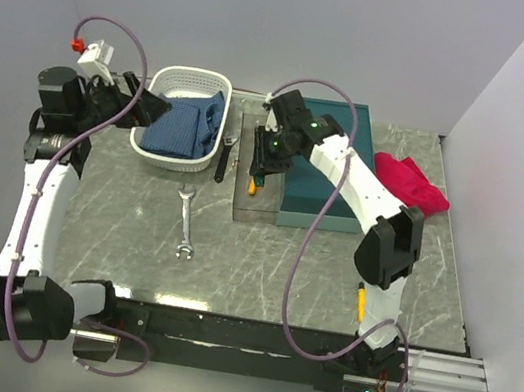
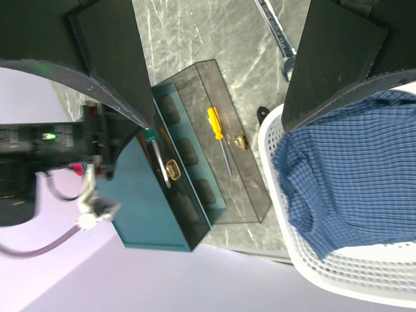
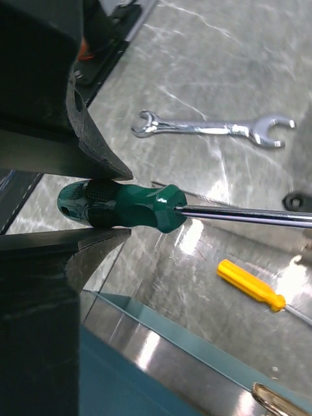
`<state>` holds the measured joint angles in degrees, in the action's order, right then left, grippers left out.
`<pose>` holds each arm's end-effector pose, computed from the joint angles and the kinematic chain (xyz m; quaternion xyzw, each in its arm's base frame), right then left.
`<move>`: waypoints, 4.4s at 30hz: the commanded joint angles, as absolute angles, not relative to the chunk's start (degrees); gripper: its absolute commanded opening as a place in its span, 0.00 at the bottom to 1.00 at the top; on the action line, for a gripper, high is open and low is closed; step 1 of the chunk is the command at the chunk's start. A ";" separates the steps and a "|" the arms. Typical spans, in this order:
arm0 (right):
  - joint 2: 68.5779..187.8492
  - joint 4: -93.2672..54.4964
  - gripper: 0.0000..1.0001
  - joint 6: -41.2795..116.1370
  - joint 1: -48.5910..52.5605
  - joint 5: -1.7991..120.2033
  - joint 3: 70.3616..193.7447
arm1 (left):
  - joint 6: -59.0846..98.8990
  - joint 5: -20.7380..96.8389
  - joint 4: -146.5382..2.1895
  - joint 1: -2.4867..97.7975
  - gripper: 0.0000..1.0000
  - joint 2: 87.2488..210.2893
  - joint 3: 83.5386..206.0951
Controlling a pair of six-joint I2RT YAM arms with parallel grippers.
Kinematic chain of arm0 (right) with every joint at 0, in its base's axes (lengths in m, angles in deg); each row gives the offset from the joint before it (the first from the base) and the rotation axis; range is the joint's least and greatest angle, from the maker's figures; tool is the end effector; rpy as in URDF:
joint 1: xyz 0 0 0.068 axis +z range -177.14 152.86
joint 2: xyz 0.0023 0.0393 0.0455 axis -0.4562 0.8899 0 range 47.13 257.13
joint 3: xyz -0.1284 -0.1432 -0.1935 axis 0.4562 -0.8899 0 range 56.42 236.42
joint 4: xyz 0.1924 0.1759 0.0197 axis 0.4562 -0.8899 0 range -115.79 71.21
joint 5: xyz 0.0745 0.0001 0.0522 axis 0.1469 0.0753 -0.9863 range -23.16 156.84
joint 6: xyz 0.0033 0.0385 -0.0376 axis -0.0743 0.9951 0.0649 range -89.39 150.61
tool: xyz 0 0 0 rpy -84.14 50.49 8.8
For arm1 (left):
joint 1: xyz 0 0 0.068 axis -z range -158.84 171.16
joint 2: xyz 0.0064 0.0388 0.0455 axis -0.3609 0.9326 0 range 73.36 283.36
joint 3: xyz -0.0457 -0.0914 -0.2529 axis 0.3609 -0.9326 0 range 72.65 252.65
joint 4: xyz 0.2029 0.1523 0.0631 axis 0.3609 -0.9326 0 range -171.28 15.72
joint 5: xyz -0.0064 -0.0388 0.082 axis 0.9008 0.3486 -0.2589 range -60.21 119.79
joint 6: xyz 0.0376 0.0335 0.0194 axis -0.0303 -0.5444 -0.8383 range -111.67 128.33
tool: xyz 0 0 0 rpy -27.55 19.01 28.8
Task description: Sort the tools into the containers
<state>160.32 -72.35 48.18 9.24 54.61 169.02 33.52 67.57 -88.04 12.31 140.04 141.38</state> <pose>0.3444 0.2630 0.3255 -0.1870 0.9279 0.2292 0.2268 0.2585 0.0182 0.4040 -0.0193 0.7615 -0.3334 0.5555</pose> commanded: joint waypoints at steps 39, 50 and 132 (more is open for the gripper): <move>104.02 -83.21 0.76 -6.19 -16.24 61.31 112.36 | 36.54 80.33 -77.26 18.87 0.86 152.38 147.09; 117.23 -82.25 0.74 -12.81 -19.14 61.57 101.59 | 35.05 80.06 -79.46 19.05 0.86 155.71 148.85; 175.19 -79.08 0.62 32.55 10.91 61.66 186.84 | 38.47 71.89 -85.26 10.96 0.85 139.19 133.83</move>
<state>178.00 -79.93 34.06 11.07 64.54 183.97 36.21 72.12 -86.00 10.85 138.70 135.91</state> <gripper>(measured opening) 0.525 0.854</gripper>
